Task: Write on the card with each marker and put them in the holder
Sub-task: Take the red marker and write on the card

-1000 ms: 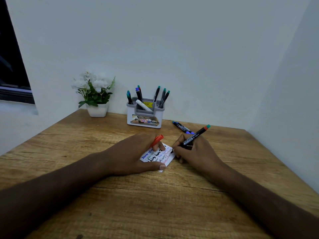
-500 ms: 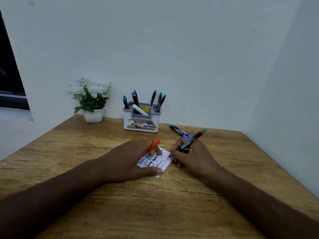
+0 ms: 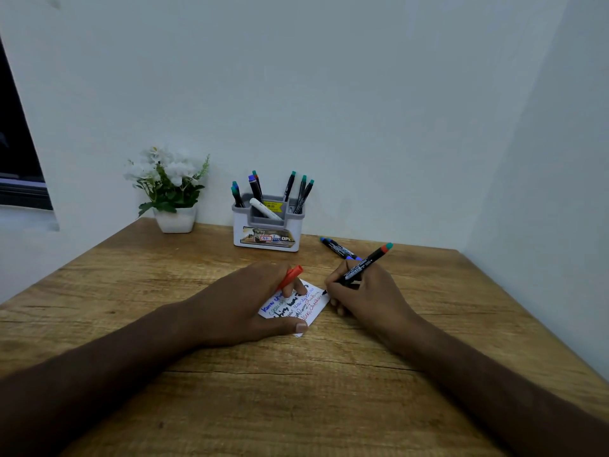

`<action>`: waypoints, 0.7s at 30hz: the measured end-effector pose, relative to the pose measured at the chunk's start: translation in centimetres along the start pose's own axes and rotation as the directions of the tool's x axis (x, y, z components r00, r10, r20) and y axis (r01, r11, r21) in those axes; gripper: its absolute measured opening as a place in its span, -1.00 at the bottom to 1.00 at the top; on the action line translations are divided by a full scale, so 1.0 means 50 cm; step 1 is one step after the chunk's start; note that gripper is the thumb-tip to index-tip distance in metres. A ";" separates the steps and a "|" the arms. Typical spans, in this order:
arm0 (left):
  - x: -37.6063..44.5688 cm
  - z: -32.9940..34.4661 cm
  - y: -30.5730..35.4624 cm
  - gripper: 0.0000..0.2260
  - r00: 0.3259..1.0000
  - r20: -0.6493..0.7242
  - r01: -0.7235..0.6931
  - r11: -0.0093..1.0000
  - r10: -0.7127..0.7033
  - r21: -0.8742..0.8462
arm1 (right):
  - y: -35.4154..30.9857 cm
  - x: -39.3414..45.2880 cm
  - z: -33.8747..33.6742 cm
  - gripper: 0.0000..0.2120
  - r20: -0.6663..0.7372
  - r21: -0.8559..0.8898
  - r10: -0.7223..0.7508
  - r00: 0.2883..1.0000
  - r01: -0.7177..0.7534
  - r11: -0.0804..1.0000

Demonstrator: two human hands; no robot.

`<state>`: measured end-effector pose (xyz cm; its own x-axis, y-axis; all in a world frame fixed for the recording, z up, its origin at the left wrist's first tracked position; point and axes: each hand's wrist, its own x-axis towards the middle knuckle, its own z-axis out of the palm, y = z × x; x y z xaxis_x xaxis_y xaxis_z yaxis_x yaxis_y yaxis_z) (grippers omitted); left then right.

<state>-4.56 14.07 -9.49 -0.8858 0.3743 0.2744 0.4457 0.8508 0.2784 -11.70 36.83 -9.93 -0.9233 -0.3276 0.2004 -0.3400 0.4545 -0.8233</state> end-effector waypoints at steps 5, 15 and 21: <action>0.002 0.002 -0.004 -0.62 1.000 0.006 0.010 1.000 -0.010 0.016 | -0.001 -0.001 0.002 -0.90 -0.038 0.009 0.013 0.999 -0.013 1.000; -0.001 0.010 -0.015 -0.70 1.000 0.000 0.024 1.000 -0.024 0.006 | -0.020 -0.005 -0.016 -0.90 -0.005 0.660 -0.015 1.000 0.015 0.751; 0.005 0.016 -0.019 -0.75 1.000 0.011 0.026 0.999 -0.026 0.030 | -0.018 -0.011 -0.005 -0.86 0.004 0.647 -0.077 0.997 0.056 0.760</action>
<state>-5.33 13.65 -10.41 -0.8987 0.3557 0.2567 0.4184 0.8709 0.2579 -10.95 36.81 -9.14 -0.8936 -0.3649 0.2613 -0.1948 -0.2093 -0.9583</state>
